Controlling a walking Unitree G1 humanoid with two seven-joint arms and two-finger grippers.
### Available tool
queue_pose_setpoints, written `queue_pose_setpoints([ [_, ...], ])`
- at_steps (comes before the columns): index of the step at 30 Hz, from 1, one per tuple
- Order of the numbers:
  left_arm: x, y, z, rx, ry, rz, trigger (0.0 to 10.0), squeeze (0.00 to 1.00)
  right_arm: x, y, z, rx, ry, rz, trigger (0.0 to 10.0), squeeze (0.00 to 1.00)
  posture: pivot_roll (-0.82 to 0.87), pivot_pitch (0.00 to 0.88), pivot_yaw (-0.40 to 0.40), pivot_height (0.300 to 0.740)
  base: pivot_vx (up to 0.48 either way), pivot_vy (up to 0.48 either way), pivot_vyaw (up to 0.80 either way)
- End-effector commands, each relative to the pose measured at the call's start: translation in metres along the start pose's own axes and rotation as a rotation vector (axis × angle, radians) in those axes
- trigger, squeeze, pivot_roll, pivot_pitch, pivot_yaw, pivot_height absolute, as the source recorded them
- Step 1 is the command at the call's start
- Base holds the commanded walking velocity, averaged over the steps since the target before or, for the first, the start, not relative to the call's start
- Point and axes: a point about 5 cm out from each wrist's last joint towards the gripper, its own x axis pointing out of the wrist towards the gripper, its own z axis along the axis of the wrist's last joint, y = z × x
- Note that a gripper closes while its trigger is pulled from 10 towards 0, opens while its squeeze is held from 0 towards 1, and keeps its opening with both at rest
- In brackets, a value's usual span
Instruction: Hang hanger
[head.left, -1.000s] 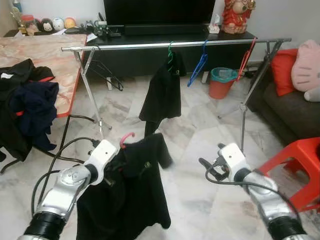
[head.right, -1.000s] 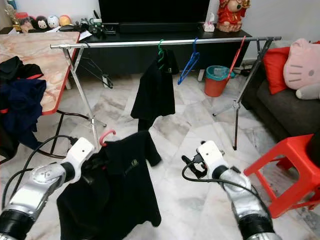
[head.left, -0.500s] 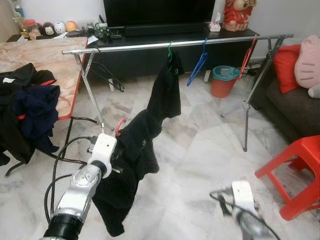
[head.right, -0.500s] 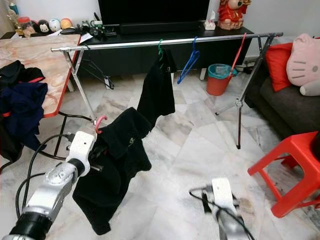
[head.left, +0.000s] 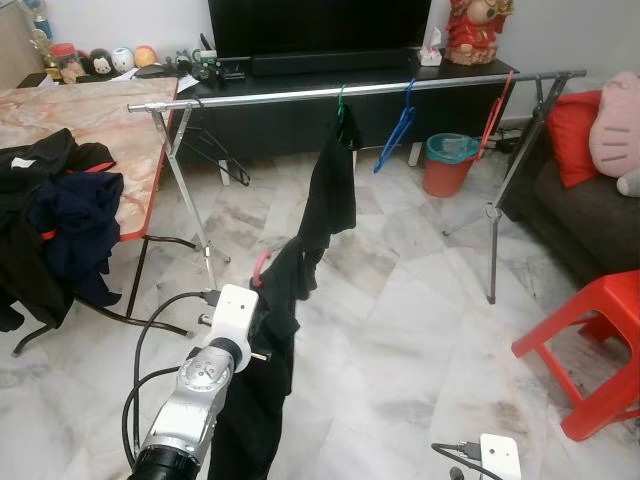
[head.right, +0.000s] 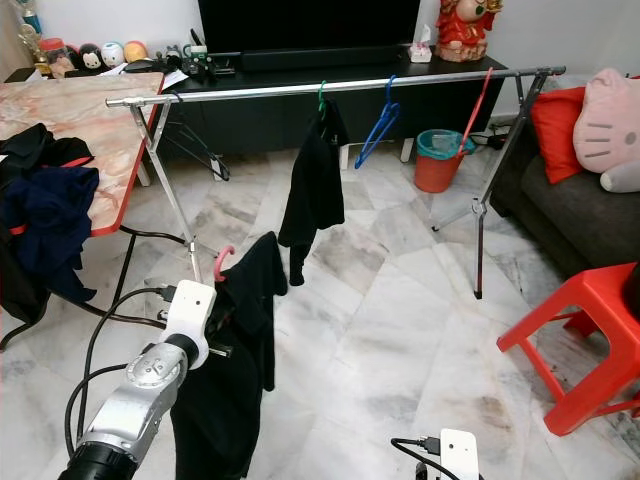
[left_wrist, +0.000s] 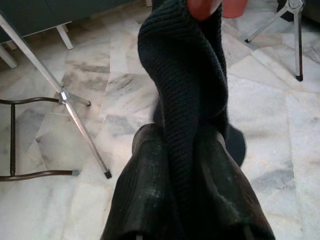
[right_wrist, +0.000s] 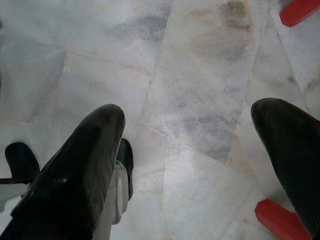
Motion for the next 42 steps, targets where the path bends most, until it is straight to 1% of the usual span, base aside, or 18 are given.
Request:
queue_pose_setpoints([
  [1,0.000,0.004,0.014,0.023,-0.056,0.035,10.0,0.00,0.000,0.003,0.002,0.014,0.003,0.006,10.0,0.00,-0.06,0.000,-0.018,0.740,0.244,0.000,0.00],
  [4,0.000,0.011,0.010,0.015,-0.043,0.082,10.0,0.00,0.000,0.006,0.000,-0.006,0.013,0.023,10.0,0.00,-0.07,0.000,-0.036,0.740,0.246,0.000,0.00],
  [5,0.000,0.015,0.007,-0.004,-0.030,0.116,10.0,0.00,-0.001,0.007,-0.004,-0.017,0.024,0.030,10.0,0.00,-0.07,0.000,-0.041,0.740,0.251,0.000,0.00],
  [9,0.000,0.016,0.005,-0.021,-0.035,0.134,10.0,0.00,-0.001,0.007,-0.009,-0.031,0.037,0.033,10.0,0.00,-0.09,0.000,-0.039,0.740,0.267,0.000,0.00],
  [12,0.000,0.013,0.007,-0.010,-0.049,0.123,10.0,0.00,-0.002,0.020,-0.005,0.005,0.037,0.030,10.0,0.00,-0.10,0.000,-0.021,0.740,0.298,0.000,0.00],
  [15,-0.001,0.015,0.006,-0.008,-0.051,0.125,10.0,0.00,-0.002,0.021,-0.006,0.014,0.041,0.027,10.0,0.00,-0.10,0.000,-0.017,0.740,0.303,0.000,0.00],
  [18,-0.003,0.021,0.004,0.029,-0.048,0.126,10.0,0.00,-0.002,0.025,-0.005,0.027,0.046,0.026,10.0,0.00,-0.09,0.000,-0.014,0.740,0.303,0.000,0.00],
  [22,-0.004,0.025,0.003,0.018,-0.045,0.147,10.0,0.00,-0.002,0.021,-0.007,0.035,0.046,0.027,10.0,0.00,-0.08,0.000,-0.016,0.740,0.304,0.000,0.00],
  [27,-0.003,0.025,0.003,0.016,-0.048,0.152,10.0,0.00,-0.001,0.020,-0.005,0.035,0.037,0.032,10.0,0.00,-0.07,0.000,-0.021,0.740,0.306,0.000,0.00],
  [29,-0.002,0.025,0.005,0.013,-0.053,0.154,10.0,0.00,-0.002,0.019,-0.006,0.018,0.040,0.031,10.0,0.00,-0.07,0.000,-0.022,0.740,0.302,0.000,0.00],
  [32,0.000,0.027,0.009,0.007,-0.061,0.167,10.0,0.00,-0.003,0.010,-0.016,0.019,0.048,0.020,10.0,0.00,-0.07,0.000,-0.019,0.740,0.304,0.000,0.00],
  [38,0.001,0.031,0.012,0.007,-0.069,0.179,10.0,0.00,-0.004,0.010,-0.021,0.009,0.053,0.030,10.0,0.00,-0.07,0.000,-0.017,0.740,0.308,0.000,0.00],
  [42,0.003,0.031,0.014,0.003,-0.076,0.183,10.0,0.00,-0.004,0.010,-0.021,0.008,0.051,0.034,10.0,0.00,-0.07,0.000,-0.016,0.740,0.310,0.000,0.00],
])
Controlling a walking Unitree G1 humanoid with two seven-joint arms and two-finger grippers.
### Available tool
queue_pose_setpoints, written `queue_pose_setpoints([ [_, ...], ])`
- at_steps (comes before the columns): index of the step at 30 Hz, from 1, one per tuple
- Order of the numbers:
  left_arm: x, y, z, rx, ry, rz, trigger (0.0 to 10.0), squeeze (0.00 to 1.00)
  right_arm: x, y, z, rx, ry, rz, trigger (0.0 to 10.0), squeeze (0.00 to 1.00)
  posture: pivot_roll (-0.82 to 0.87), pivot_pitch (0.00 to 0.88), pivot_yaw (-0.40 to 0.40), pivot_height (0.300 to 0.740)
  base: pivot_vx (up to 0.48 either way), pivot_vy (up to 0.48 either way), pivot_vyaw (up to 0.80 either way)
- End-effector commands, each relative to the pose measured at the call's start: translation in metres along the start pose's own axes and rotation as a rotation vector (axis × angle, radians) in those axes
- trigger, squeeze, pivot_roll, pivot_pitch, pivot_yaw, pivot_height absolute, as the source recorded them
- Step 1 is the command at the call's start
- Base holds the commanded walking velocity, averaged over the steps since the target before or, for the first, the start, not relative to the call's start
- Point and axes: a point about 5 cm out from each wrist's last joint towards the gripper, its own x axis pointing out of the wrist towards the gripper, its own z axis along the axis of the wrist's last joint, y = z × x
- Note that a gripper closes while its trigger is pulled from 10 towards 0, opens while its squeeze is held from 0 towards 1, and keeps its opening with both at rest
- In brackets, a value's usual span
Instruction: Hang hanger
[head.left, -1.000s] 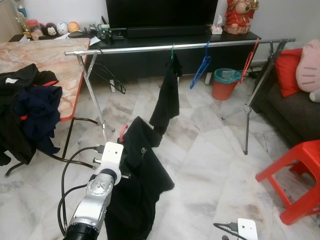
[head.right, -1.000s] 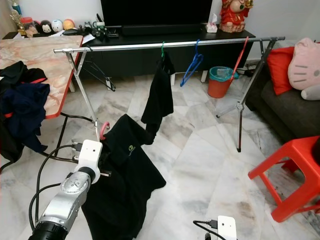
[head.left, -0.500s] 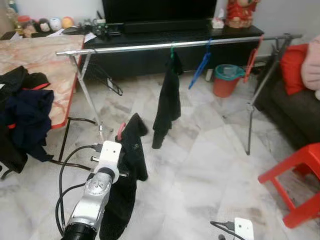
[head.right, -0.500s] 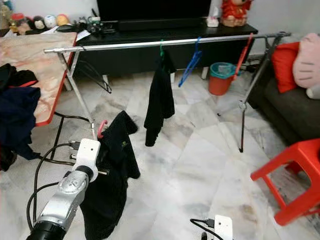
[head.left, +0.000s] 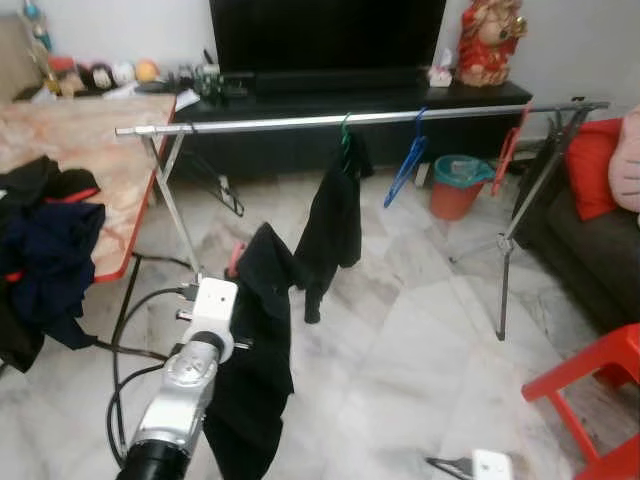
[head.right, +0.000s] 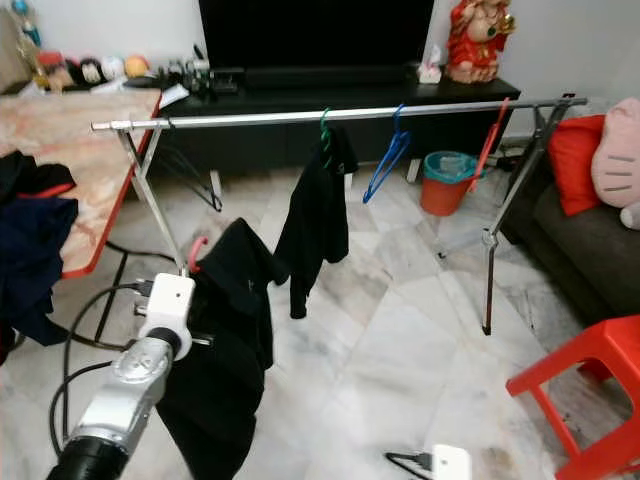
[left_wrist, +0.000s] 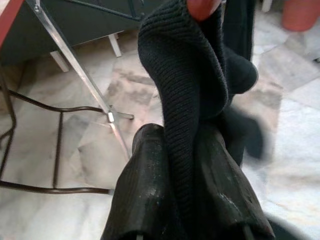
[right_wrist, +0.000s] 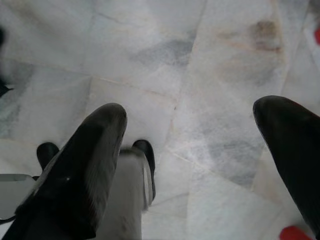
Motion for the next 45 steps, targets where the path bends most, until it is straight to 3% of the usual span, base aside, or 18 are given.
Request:
queue_pose_setpoints([
  [1,0.004,-0.008,0.017,-0.008,-0.070,-0.013,10.0,0.00,0.000,-0.011,-0.003,-0.007,0.008,-0.025,10.0,0.00,-0.07,0.000,-0.016,0.740,0.311,0.000,0.00],
  [18,0.007,-0.010,0.022,-0.013,-0.081,-0.016,10.0,0.00,0.000,-0.007,-0.001,0.011,0.004,0.001,10.0,0.00,-0.07,0.000,-0.018,0.740,0.220,0.000,0.14],
  [24,0.007,-0.018,0.020,-0.009,-0.077,-0.072,10.0,0.00,0.000,-0.012,-0.001,0.016,0.013,-0.046,10.0,0.00,-0.07,0.000,-0.014,0.740,0.241,0.000,0.00],
  [45,0.007,-0.023,0.020,-0.004,-0.077,-0.095,10.0,0.00,0.001,-0.013,0.001,0.025,0.014,-0.060,10.0,0.00,-0.08,0.000,-0.012,0.740,0.265,0.000,0.00],
])
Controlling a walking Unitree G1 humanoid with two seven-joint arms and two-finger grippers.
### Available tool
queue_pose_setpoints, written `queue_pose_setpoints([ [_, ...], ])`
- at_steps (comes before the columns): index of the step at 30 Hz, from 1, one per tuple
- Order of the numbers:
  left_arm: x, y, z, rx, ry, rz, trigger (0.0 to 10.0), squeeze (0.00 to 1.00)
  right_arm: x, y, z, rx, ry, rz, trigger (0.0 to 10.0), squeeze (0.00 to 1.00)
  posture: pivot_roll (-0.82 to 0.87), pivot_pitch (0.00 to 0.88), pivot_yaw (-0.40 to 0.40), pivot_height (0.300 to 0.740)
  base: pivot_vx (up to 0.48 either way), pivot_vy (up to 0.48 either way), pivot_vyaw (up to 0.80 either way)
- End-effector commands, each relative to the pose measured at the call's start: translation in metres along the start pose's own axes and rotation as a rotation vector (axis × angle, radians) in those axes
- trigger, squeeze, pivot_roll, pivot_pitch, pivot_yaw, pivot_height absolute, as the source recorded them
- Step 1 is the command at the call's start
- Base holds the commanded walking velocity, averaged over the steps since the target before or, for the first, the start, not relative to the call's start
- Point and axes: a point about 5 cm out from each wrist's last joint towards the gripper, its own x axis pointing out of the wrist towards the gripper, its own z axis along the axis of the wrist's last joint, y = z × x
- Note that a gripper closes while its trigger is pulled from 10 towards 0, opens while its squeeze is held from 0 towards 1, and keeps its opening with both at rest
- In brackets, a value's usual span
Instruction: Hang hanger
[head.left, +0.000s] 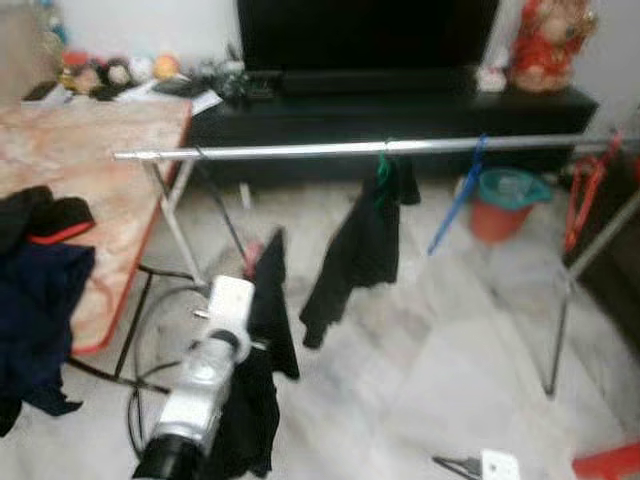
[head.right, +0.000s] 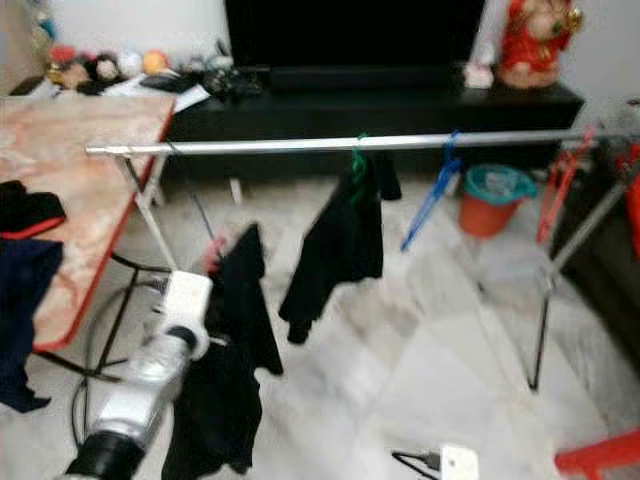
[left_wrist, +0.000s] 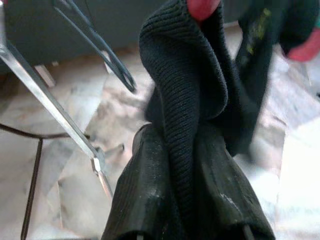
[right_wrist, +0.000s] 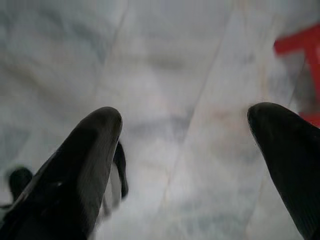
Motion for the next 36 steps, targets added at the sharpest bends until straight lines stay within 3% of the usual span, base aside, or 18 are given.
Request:
queue_pose_setpoints([
  [1,0.000,0.011,0.009,0.013,-0.043,0.026,10.0,0.00,-0.001,0.006,-0.006,0.002,0.019,0.009,10.0,0.00,-0.08,0.000,-0.012,0.740,0.289,0.000,0.00],
  [13,0.000,-0.003,0.009,0.015,-0.040,-0.038,10.0,0.00,-0.001,0.007,-0.006,0.015,0.033,-0.003,10.0,0.00,-0.07,0.000,-0.010,0.740,0.293,0.000,-0.19],
  [36,0.002,-0.015,0.013,0.012,-0.047,-0.083,10.0,0.00,-0.001,0.009,-0.006,0.012,0.022,-0.004,10.0,0.00,-0.08,0.000,-0.006,0.740,0.303,0.000,0.00],
])
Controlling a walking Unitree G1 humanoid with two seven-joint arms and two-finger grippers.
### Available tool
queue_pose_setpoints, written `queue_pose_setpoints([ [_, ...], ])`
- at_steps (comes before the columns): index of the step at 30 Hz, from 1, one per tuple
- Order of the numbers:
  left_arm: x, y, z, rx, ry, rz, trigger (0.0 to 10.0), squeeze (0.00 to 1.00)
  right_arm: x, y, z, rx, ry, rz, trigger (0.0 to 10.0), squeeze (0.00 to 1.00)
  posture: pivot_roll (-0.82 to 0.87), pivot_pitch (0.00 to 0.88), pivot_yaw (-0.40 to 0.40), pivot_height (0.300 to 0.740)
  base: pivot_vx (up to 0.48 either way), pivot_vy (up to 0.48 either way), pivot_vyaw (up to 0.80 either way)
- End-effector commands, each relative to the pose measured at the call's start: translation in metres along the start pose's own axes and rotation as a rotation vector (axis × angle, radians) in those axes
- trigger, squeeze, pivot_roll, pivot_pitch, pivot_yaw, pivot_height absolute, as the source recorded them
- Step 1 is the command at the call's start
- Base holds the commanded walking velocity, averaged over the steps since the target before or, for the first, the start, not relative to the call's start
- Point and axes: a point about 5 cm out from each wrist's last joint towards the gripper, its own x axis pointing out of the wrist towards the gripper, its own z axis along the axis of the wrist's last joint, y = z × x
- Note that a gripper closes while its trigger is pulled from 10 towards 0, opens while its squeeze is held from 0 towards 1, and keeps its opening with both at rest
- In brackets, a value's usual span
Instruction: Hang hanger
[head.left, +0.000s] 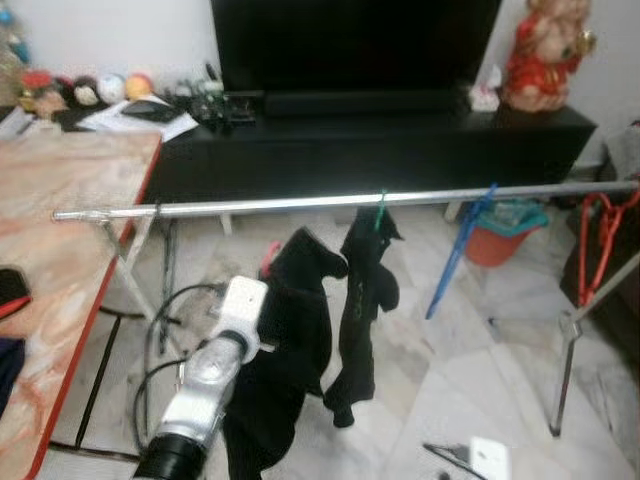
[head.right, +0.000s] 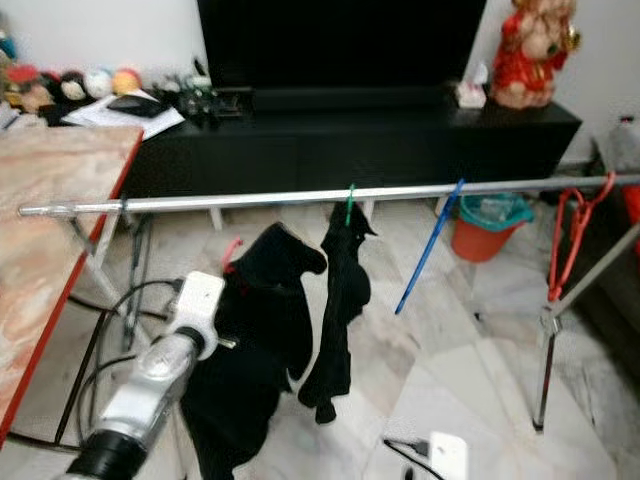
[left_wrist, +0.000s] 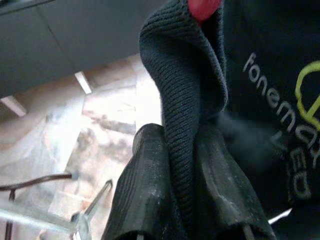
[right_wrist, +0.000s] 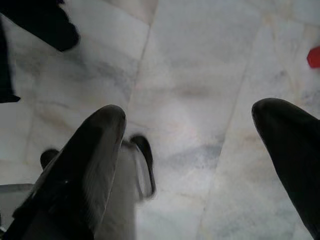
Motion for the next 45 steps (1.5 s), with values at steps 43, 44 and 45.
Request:
queue_pose_setpoints([
  [43,0.038,-0.021,0.048,0.035,-0.109,-0.014,10.0,0.00,0.000,-0.004,0.000,-0.007,0.001,-0.017,10.0,0.00,-0.11,0.000,0.026,0.740,0.093,0.000,0.00],
  [44,0.040,-0.020,0.048,0.035,-0.095,-0.001,10.0,0.00,0.000,-0.004,0.000,-0.007,0.001,-0.016,10.0,0.00,-0.11,0.000,0.026,0.740,0.000,0.000,0.00],
  [45,0.042,-0.021,0.048,0.030,-0.084,0.007,10.0,0.00,0.000,-0.004,0.000,-0.005,0.001,-0.016,10.0,0.00,-0.11,0.000,0.026,0.740,0.000,0.000,0.00],
])
